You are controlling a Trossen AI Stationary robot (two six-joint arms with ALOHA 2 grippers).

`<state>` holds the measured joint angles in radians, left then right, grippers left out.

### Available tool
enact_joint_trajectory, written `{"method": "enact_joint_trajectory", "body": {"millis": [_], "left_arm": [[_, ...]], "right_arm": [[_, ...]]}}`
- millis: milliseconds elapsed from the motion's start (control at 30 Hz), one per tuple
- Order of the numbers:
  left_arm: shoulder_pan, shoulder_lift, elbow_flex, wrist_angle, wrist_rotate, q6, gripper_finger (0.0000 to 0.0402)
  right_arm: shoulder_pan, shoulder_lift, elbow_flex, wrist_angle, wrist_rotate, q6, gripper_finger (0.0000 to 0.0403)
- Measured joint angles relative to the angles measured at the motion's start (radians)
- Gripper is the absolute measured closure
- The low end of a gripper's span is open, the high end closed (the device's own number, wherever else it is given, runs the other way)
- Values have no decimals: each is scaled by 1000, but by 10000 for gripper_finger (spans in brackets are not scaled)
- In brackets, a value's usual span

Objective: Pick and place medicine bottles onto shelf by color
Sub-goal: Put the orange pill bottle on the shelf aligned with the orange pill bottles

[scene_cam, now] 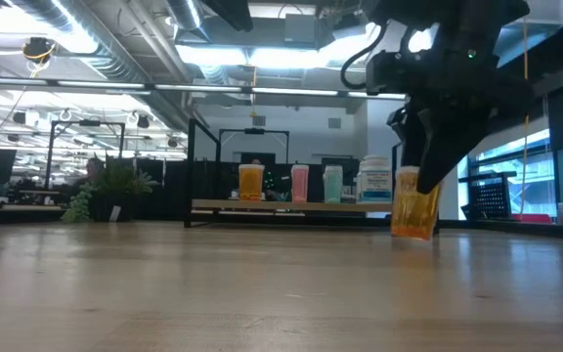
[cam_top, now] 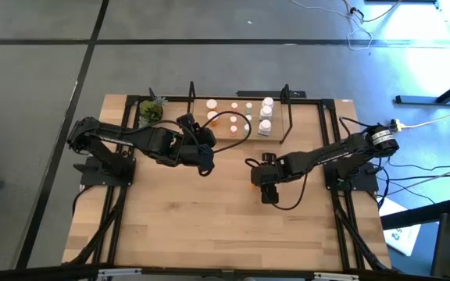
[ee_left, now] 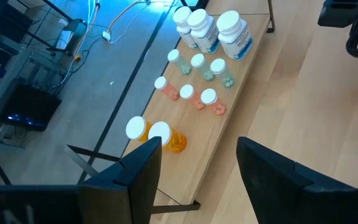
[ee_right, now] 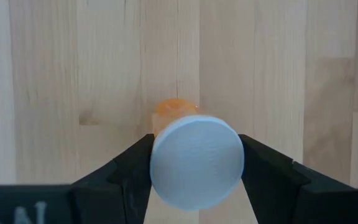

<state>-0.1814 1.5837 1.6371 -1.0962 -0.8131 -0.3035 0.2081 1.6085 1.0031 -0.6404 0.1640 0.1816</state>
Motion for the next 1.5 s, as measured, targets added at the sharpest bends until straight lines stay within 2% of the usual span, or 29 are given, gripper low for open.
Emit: {"method": "enact_joint_trajectory", "body": {"millis": [167, 567, 767, 867, 1133, 1267, 1500], "left_arm": [[0, 0, 0, 0, 0, 0, 199], [-1, 0, 0, -1, 1, -1, 199], [-3, 0, 0, -2, 152, 0, 199], [-20, 0, 0, -2, 181, 0, 199], [-117, 1, -2, 57, 236, 20, 199], [-147, 38, -2, 156, 257, 39, 199], [-160, 192, -2, 323, 293, 47, 199]], "right_arm": [[0, 0, 0, 3, 0, -5, 186], [0, 0, 0, 3, 1, -11, 120], [0, -10, 67, -131, -15, 2, 122], [5, -31, 114, -209, 4, 49, 122], [82, -193, 183, -366, 179, 186, 122], [141, -284, 185, -376, 186, 206, 122], [233, -413, 185, -378, 184, 151, 122]]}}
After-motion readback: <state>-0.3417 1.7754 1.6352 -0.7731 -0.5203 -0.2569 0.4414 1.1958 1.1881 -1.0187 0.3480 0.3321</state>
